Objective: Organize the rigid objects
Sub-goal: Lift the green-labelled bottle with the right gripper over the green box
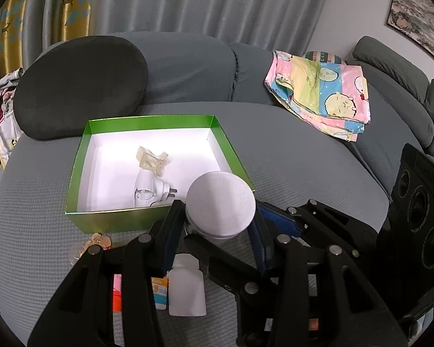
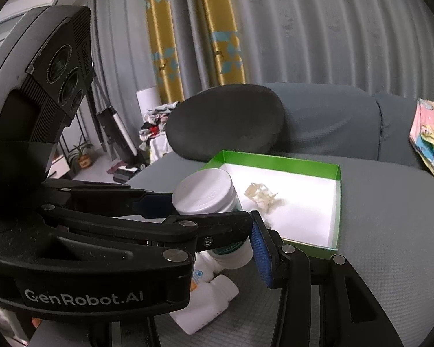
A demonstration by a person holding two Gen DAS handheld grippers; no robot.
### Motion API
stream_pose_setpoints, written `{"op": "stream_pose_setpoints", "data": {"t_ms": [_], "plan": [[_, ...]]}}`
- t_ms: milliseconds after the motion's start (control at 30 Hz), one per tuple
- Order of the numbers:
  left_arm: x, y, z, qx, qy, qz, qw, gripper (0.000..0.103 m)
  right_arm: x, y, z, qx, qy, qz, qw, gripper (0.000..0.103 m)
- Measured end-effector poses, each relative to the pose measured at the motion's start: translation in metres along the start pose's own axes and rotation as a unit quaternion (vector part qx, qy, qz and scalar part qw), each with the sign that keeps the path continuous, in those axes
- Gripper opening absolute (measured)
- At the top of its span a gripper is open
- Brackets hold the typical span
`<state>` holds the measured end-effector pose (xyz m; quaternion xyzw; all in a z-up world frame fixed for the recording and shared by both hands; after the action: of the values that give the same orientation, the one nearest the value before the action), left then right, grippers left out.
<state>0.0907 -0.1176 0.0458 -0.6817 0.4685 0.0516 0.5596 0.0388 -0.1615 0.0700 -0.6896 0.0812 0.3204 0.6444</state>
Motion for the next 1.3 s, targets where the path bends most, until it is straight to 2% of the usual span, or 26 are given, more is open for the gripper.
{"op": "stream_pose_setpoints", "data": {"t_ms": [433, 1300], "plan": [[0.0, -0.012, 0.002, 0.004, 0.005, -0.007, 1.0, 0.041, 0.001, -0.006, 0.0, -0.005, 0.003, -0.005, 1.0, 0.048], [0.04, -0.044, 0.026, -0.01, 0.022, 0.008, 0.9997, 0.042, 0.029, -0.018, -0.028, 0.006, 0.01, 0.008, 1.0, 0.048]]}}
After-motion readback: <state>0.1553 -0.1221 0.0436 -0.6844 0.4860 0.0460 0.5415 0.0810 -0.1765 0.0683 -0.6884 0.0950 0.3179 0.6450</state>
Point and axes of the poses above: each gripper's, at about its wrist camera, not at the fingertips, and x roughly the way its jaws point, z to its left, y to its underside, the point moved 2 cm from there along x, roughly the way its jaws point, and after that the axes turned 12 degrees about y, right-handed, at the moved point
